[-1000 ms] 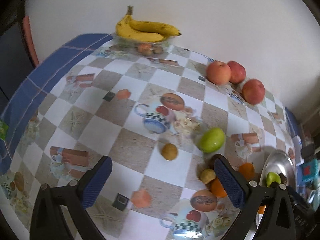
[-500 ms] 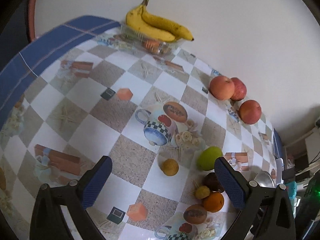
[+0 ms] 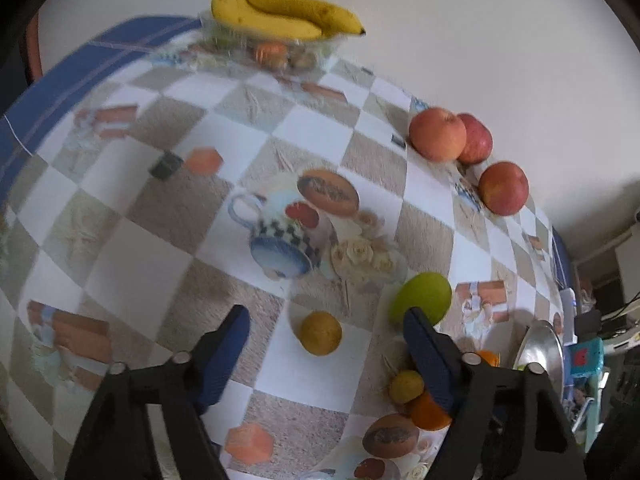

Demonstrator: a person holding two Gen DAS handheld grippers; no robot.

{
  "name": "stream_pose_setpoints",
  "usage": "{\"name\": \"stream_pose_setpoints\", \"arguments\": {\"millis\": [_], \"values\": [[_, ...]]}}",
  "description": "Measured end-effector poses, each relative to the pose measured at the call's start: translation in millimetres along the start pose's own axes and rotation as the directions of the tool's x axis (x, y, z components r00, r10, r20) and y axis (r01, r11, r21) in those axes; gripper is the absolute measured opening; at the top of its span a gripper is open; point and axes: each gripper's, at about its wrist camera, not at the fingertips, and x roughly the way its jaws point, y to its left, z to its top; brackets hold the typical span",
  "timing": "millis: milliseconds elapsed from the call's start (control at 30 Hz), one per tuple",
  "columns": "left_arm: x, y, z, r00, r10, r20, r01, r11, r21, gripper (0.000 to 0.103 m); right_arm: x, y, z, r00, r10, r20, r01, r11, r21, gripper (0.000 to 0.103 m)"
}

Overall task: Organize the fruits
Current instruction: 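Grasp a mandarin orange with the right tool while the left tool grasps a small yellow fruit, then carry the mandarin with the right tool while the left tool carries the yellow fruit over the bowl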

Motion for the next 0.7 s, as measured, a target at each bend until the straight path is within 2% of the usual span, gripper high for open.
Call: {"name": "stream_pose_setpoints", "arguments": {"millis": [200, 367, 467, 700], "values": [[17.5, 2.7, -4.4, 0.999, -0.006, -0.048, 0.006, 1.0, -0.011, 0.052, 14.0, 1.3, -7.9, 0.998, -0.006, -0.056, 0.005, 1.0, -0.012, 0.047], [21.0, 5.1, -3.6, 0.997, -0.033, -0.063, 0.032, 0.999, -0.029, 0.03, 15.7, 2.5, -8.7, 0.998, 0.016, -0.063, -0.017, 1.0, -0.011, 0.04], [21.8, 4.5, -4.7, 0.997, -0.032, -0.073, 0.03, 0.999, -0.027, 0.027, 15.8, 3.5, -8.9, 0.998, 0.016, -0.063, -0.017, 1.0, -0.011, 0.04], [18.6, 3.5, -5.6, 0.994, -0.042, -0.096, 0.037, 0.998, -0.05, 0.027, 10.8, 3.1, -7.8, 0.998, 0.033, -0.053, -0.033, 0.999, -0.001, 0.039]]}}
